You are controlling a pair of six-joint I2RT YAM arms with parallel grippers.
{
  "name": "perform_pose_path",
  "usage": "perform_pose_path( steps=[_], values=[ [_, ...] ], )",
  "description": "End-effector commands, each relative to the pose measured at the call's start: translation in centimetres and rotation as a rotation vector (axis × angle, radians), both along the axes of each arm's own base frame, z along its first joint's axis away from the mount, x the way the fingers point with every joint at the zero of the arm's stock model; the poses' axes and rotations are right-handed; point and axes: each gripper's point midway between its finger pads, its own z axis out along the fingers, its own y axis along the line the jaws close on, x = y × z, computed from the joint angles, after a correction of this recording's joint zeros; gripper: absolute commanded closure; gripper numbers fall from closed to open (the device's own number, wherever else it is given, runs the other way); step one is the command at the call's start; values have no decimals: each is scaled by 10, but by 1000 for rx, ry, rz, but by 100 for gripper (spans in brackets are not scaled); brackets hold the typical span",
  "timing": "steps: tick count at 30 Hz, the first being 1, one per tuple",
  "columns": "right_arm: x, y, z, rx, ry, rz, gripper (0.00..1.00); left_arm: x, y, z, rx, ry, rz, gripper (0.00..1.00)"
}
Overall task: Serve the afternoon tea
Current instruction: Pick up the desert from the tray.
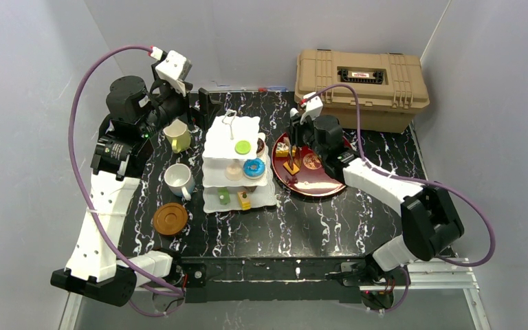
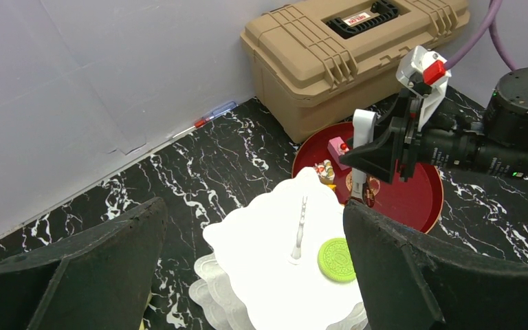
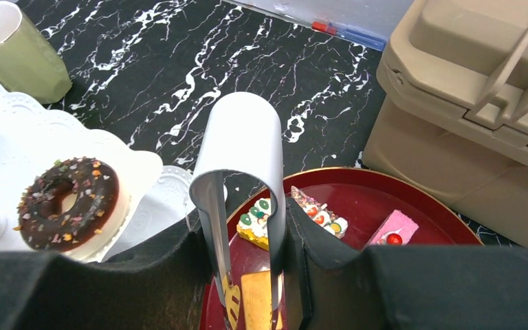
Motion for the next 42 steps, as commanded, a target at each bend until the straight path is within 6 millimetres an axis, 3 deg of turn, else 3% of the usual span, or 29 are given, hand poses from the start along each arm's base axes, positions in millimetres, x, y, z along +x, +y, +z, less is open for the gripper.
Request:
perform_pose_path(
  steps=[1, 19, 42],
  values=[
    [13, 6, 22, 66, -82, 0, 73, -4, 2, 8, -1, -30, 2, 2],
    [27, 4, 6, 75, -56, 6, 53, -2, 1, 8, -1, -26, 1, 2],
    [31, 5, -24, 65, -8, 24, 47, -3, 1, 8, 0, -31, 3, 2]
  ],
)
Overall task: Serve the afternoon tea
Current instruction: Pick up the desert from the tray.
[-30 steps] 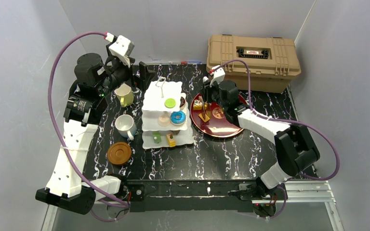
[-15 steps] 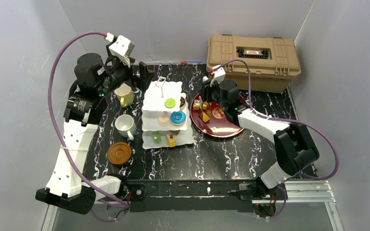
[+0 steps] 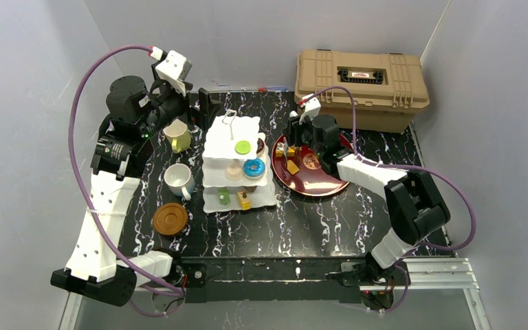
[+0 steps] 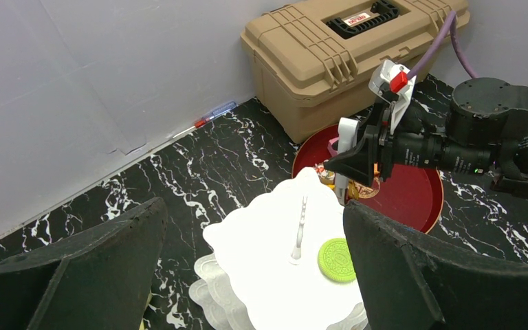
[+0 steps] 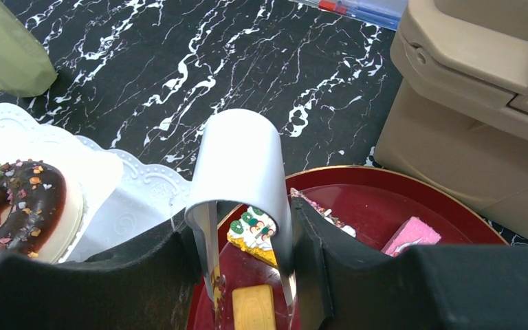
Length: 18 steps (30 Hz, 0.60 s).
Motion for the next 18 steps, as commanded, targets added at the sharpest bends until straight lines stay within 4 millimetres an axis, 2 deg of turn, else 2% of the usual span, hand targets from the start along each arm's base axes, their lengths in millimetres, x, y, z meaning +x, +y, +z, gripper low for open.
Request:
perform_pose_path(
  steps=[1, 9, 18],
  values=[
    [4, 3, 15, 43, -52, 9, 48, -3, 1, 7, 0, -28, 5, 2],
    [-5, -2, 2, -3, -26, 27, 58, -2, 2, 8, 0, -29, 8, 2],
    [-19, -16, -4, -63, -15, 24, 53, -3, 2, 8, -2, -31, 6, 2]
  ],
)
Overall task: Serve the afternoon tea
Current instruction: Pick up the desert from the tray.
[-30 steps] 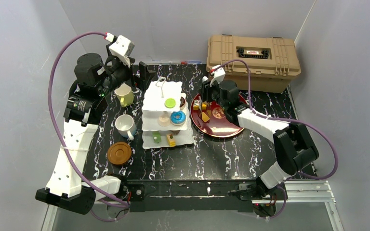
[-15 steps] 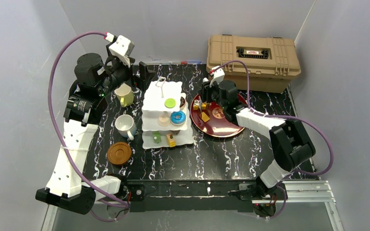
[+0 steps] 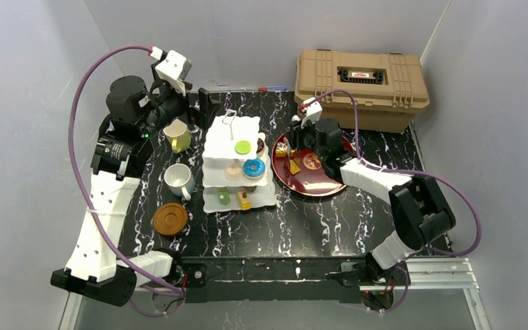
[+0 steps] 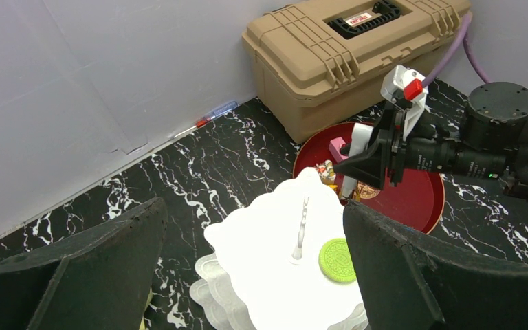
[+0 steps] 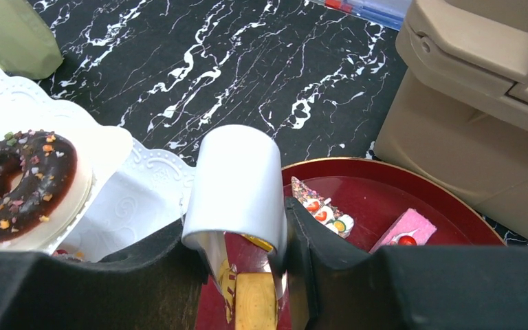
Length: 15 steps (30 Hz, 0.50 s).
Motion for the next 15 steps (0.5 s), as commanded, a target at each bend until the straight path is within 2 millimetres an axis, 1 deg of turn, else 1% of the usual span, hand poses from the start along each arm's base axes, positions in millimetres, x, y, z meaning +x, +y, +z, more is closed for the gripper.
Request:
perform_pose_path(
  steps=[1, 4, 6, 8, 11, 12, 13, 14, 15],
  values=[
    [-11, -12, -5, -45, 7, -4, 54, -3, 1, 9, -4, -32, 2, 2],
    [-13, -12, -9, -50, 16, -2, 57, -3, 1, 9, -5, -34, 2, 2],
    [-12, -12, -9, -50, 15, -5, 66, -4, 1, 9, -3, -33, 3, 2],
    [-9, -13, -1, -46, 4, -12, 74, -4, 2, 9, -2, -33, 5, 2],
    [-4, -13, 22, -42, -16, -27, 82, -4, 2, 10, -1, -35, 6, 2],
    [-3, -13, 33, -41, -26, -29, 84, -4, 2, 8, 0, -32, 6, 2],
    [-1, -12, 48, -34, -43, -28, 87, -3, 2, 9, -1, -33, 5, 2],
    [-2, -12, 56, -36, -47, -27, 88, -3, 1, 8, -2, -32, 3, 2],
    [-2, -12, 68, -33, -58, -25, 88, -3, 1, 9, -4, -33, 3, 2]
  ],
)
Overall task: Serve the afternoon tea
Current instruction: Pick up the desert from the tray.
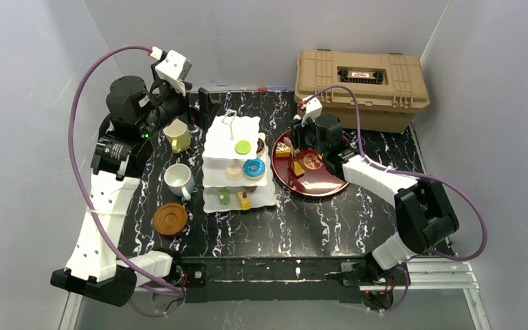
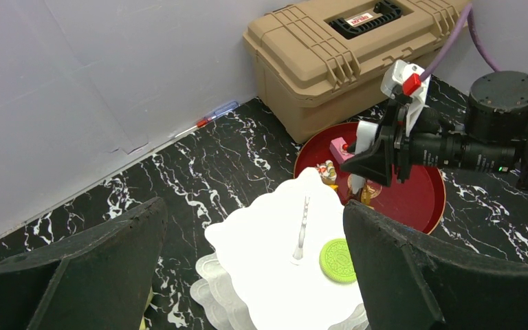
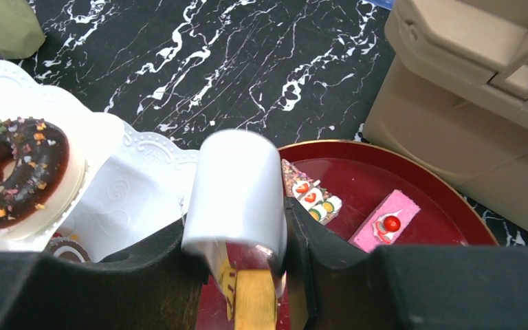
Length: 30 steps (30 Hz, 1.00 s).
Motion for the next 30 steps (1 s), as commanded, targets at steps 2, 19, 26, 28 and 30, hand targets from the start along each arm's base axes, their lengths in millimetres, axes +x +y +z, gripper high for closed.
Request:
perform_pose_path(
  steps=[2, 19, 26, 28, 30],
  values=[
    [6, -4, 96, 24, -123, -11, 89, -3, 0, 9, -7, -30, -2, 2],
    [-46, -2, 308, 336, -379, 110, 91, -4, -1, -3, -2, -8, -12, 2],
    [-56, 18, 336, 447, -395, 178, 91, -7, -4, -5, -11, 3, -26, 2],
    [-60, 29, 340, 463, -396, 199, 92, -7, -4, -7, -11, 6, -29, 2],
    [-64, 43, 343, 466, -399, 219, 92, -8, -4, -8, -13, 9, -31, 2]
  ],
)
